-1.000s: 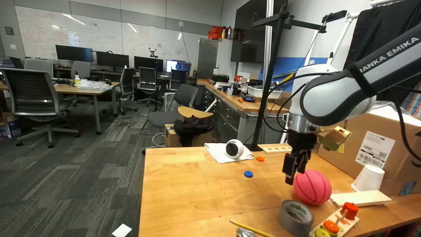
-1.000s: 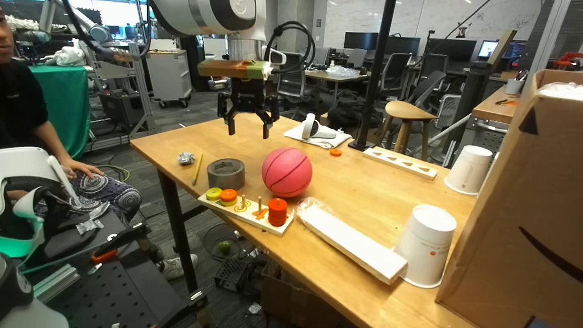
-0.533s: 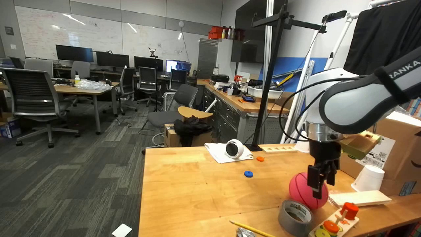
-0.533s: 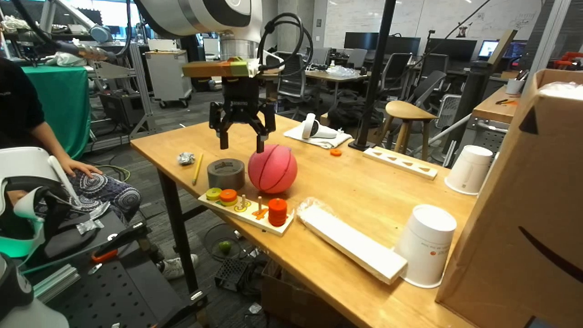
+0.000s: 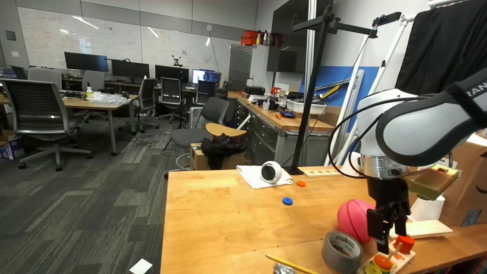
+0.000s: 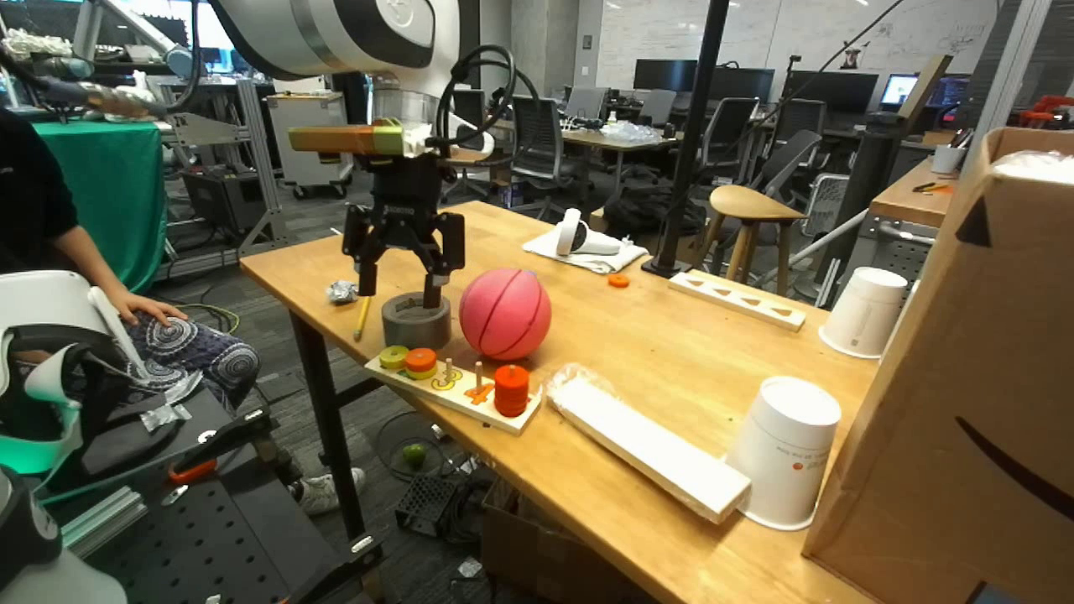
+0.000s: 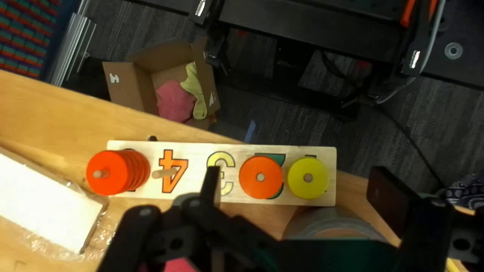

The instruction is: Move the ball to the right

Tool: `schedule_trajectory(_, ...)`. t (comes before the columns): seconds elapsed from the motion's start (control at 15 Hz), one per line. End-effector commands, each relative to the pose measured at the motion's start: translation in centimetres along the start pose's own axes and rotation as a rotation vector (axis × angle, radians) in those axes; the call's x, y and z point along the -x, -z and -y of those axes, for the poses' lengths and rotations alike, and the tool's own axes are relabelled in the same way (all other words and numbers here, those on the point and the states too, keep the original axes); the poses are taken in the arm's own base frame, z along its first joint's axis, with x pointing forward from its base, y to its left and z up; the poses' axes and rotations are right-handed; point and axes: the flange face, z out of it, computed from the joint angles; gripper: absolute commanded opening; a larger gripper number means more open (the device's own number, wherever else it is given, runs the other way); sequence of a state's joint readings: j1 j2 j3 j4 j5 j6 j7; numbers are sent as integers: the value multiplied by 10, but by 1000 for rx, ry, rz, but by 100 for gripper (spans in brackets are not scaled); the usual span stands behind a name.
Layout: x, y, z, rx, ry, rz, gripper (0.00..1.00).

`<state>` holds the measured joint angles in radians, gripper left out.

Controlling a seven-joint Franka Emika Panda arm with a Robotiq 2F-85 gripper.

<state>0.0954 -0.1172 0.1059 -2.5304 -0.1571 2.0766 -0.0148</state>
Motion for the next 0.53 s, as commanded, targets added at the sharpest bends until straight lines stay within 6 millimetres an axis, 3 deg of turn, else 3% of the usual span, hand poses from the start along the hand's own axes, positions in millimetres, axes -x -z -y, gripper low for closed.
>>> schedule_trajectory(0.0,15,9,20,-34,1,3,100)
schedule_trajectory(0.47,17,8,44,-137,92,2,100)
